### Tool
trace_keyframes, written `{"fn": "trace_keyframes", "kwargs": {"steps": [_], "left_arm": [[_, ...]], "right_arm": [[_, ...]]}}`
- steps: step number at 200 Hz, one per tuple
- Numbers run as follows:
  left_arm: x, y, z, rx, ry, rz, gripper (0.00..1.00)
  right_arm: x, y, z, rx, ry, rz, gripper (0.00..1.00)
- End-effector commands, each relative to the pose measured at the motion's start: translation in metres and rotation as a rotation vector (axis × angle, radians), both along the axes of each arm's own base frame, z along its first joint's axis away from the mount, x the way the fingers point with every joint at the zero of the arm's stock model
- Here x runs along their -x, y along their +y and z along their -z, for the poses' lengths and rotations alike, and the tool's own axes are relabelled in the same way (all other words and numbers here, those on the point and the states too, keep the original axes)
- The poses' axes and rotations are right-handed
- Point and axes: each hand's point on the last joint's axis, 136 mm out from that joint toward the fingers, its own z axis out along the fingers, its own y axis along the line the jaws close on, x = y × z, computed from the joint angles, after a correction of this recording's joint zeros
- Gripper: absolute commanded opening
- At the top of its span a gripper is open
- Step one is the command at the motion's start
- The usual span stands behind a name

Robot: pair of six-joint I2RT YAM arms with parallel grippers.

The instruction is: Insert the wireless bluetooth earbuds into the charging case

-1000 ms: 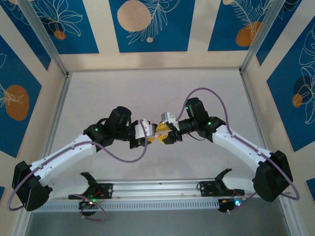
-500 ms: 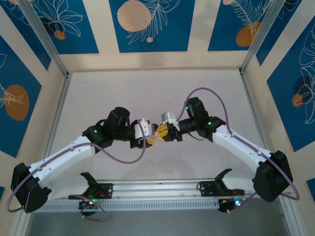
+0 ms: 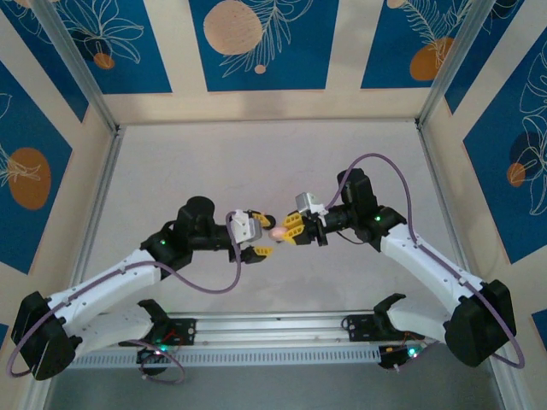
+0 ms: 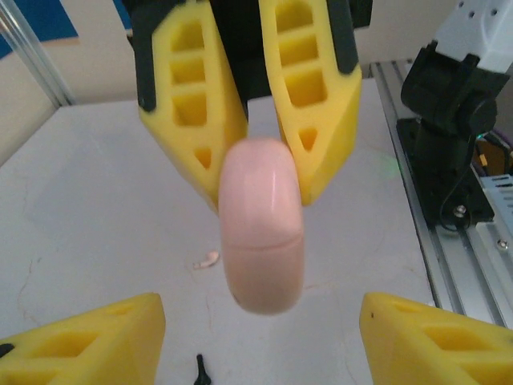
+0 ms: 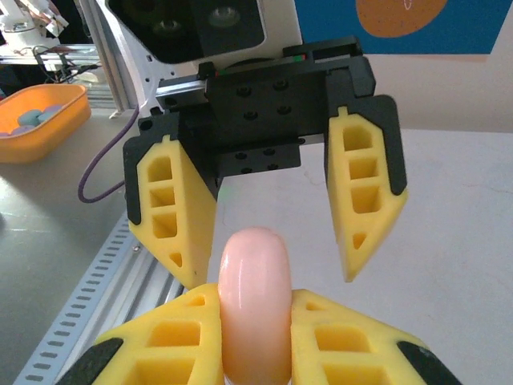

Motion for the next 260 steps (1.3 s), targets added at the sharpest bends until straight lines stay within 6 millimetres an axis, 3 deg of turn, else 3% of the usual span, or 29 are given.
{"fn": "trace_keyframes", "kwargs": {"steps": [1, 46, 93, 110, 133, 159, 173, 191, 260], "left_arm": [[0.007, -0.006, -0.008, 0.051, 0.003, 0.044, 0.62], [0.009, -0.008, -0.008, 0.053, 0.023, 0.066, 0.48], [0.007, -0.008, -0.004, 0.035, 0.023, 0.058, 0.54], [0.009, -0.009, -0.003, 0.030, 0.034, 0.071, 0.45], [0.008, -0.011, -0.001, 0.023, 0.039, 0.075, 0.43], [0.007, -0.012, 0.002, 0.006, 0.048, 0.081, 0.33], [0.007, -0.013, -0.001, 0.012, 0.045, 0.082, 0.34], [0.007, -0.012, -0.004, 0.028, 0.033, 0.073, 0.43], [0.010, -0.010, -0.012, 0.052, 0.028, 0.080, 0.38]], "right_arm": [[0.008, 0.003, -0.004, -0.008, 0.039, -0.055, 0.17], [0.008, 0.008, -0.006, -0.008, 0.043, -0.076, 0.17], [0.007, 0.009, -0.009, -0.020, 0.038, -0.079, 0.17], [0.007, 0.009, -0.009, -0.023, 0.036, -0.080, 0.17], [0.006, 0.009, -0.008, -0.020, 0.037, -0.078, 0.18], [0.006, 0.009, -0.008, -0.020, 0.039, -0.076, 0.17], [0.006, 0.009, -0.007, -0.016, 0.040, -0.074, 0.17], [0.006, 0.009, -0.006, -0.012, 0.039, -0.072, 0.17], [0.006, 0.009, -0.002, -0.002, 0.048, -0.068, 0.18]]}}
